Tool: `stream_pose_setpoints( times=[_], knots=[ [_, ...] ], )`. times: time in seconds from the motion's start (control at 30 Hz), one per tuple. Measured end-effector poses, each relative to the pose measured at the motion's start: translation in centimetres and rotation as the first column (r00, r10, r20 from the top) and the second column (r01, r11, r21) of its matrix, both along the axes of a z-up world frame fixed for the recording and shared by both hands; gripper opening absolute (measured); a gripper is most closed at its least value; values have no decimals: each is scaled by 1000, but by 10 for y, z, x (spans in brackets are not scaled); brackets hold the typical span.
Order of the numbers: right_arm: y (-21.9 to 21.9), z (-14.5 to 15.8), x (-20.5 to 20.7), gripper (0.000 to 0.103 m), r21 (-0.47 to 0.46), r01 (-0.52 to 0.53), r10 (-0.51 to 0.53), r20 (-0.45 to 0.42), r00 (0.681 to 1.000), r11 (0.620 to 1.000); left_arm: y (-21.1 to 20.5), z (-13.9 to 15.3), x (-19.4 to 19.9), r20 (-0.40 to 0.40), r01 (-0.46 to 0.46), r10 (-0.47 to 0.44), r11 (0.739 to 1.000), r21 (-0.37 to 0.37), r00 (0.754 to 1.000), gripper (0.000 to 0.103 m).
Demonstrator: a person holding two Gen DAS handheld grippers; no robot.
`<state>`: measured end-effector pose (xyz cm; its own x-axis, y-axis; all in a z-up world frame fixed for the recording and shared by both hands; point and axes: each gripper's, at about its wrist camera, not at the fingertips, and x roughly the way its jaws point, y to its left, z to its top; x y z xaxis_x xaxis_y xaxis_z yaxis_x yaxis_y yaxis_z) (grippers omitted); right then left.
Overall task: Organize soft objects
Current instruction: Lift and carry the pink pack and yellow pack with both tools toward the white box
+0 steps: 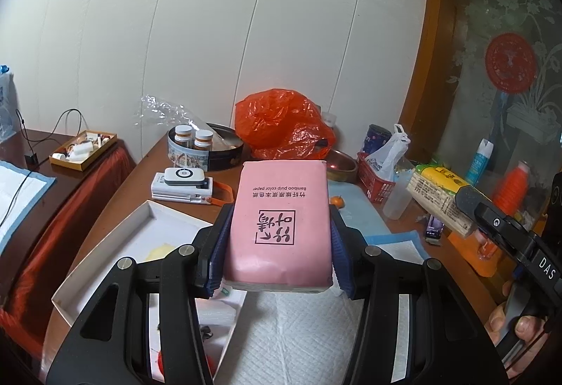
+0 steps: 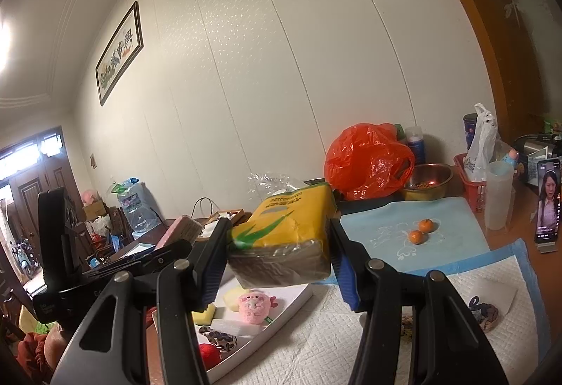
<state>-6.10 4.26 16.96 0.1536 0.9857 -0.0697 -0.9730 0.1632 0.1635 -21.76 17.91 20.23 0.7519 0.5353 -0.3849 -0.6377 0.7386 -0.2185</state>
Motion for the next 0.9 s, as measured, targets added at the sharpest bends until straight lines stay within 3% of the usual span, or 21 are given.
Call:
stream_pose_setpoints(
  times=[0.9],
  knots=[
    [38, -6, -31, 54, -53, -53, 54, 14, 998, 997, 35, -13, -55, 13, -85, 85, 996, -42, 996, 51]
  ],
)
